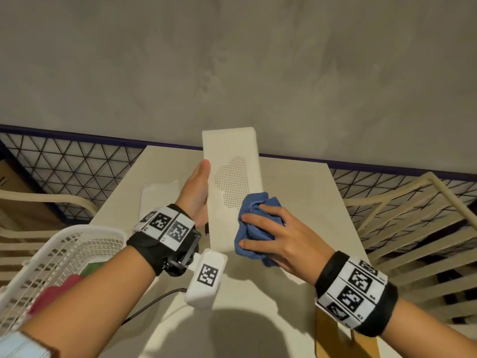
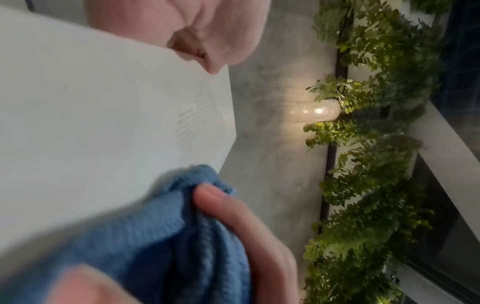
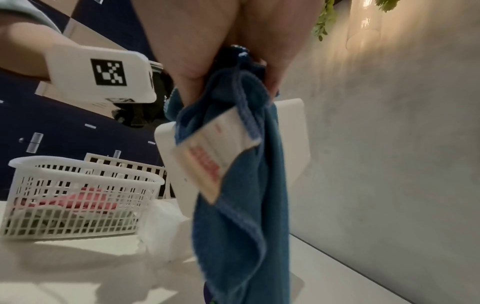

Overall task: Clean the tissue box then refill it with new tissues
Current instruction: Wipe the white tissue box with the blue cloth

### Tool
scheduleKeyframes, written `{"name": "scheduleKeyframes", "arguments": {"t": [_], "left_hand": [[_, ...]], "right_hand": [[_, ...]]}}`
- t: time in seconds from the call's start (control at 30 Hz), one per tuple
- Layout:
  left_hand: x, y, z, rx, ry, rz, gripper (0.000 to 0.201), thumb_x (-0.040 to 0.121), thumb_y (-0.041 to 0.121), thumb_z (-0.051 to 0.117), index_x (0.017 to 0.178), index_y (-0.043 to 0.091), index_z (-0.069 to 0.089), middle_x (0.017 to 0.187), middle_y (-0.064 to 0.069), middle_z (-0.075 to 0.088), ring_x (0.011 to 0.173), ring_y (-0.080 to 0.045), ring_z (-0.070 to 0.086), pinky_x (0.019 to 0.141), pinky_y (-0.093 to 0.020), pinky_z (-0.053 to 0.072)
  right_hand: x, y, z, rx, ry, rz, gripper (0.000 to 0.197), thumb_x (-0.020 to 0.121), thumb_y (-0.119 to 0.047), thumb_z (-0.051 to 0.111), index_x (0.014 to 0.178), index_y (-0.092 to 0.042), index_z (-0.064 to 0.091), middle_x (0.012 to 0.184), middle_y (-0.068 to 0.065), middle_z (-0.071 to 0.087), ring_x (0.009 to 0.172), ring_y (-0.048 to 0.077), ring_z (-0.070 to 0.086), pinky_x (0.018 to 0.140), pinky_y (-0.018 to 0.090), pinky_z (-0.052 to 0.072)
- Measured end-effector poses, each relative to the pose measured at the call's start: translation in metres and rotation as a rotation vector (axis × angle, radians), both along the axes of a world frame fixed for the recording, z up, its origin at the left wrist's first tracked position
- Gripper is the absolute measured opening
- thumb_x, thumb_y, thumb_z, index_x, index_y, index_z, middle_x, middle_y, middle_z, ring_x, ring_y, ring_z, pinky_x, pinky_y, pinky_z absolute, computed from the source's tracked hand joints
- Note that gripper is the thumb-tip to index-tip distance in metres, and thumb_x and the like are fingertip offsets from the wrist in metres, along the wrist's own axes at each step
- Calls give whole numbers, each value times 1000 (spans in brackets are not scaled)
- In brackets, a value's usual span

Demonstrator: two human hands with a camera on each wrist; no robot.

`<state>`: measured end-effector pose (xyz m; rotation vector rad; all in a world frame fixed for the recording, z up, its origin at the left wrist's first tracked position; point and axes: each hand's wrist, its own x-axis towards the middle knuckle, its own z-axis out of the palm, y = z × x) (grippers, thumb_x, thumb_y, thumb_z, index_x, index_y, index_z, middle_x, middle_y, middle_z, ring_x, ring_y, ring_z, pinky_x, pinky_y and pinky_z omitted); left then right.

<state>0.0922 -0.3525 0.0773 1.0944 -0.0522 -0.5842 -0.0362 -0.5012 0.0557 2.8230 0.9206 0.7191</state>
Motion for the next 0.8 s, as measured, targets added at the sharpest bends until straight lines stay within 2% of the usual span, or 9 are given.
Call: {"name": "scheduleKeyframes", "arguments": {"t": [0.13,0.2,0.3,0.43,0.5,0.57,0.63,0.7,0.8], "left_hand": [[-9,-7,2,111,-95,50,45,99,40,27,129,14,48,121,-13,62,102,-28,62,88,-39,50],[-15,-10,5,119,-160,55,43,100,36,27,127,11,50,117,-13,63,101,-27,62,89,-38,51],[-24,-12,6,106,-255,121,35,100,25,31,113,4,56,104,-15,65,94,-25,62,84,-36,51],[-34,-17,-6,210,-308,187,28,97,22,36,88,17,63,93,-11,65,88,-23,59,85,-38,45],[-35,-14,-11,222,-326,199,28,95,24,39,80,21,62,91,-13,63,89,-24,57,84,-39,44],[-35,-12,-12,244,-362,199,31,97,21,37,78,21,61,90,-14,62,87,-23,56,84,-39,43],[-35,-12,-12,276,-394,184,31,98,21,37,76,18,58,86,-13,60,82,-20,54,79,-36,42],[-36,-11,-11,297,-424,158,29,97,25,39,77,17,58,84,-11,60,79,-18,53,78,-34,41],[-35,-8,-9,329,-430,136,29,98,21,38,77,16,57,77,-6,59,71,-12,52,72,-28,41]], "right_hand": [[11,23,1,-15,22,2,32,63,-15,78,92,-27,72,107,7,69,95,36,63,82,38,54],[18,32,4,69,36,-23,28,76,-19,56,97,-28,71,110,7,68,103,36,55,76,38,55],[41,23,25,203,-64,-170,42,73,-24,40,103,-23,69,113,13,66,103,31,35,78,44,53],[68,12,49,351,-51,-536,36,85,-18,49,118,-18,61,129,17,53,112,41,42,90,50,48],[66,22,45,279,-88,-396,34,78,-20,57,109,-13,66,116,17,63,104,40,47,83,47,52],[65,21,43,205,-141,-255,34,77,-22,54,104,-9,69,107,18,67,101,32,42,88,42,43],[68,17,54,290,-107,-354,38,79,-21,48,110,-10,66,114,21,63,103,38,48,91,47,44],[70,17,58,351,-57,-446,41,71,-16,61,111,-7,65,115,25,61,99,45,51,82,57,50],[71,23,48,225,-43,-322,42,62,-16,71,103,-6,69,106,22,67,97,35,40,75,51,53]]}}
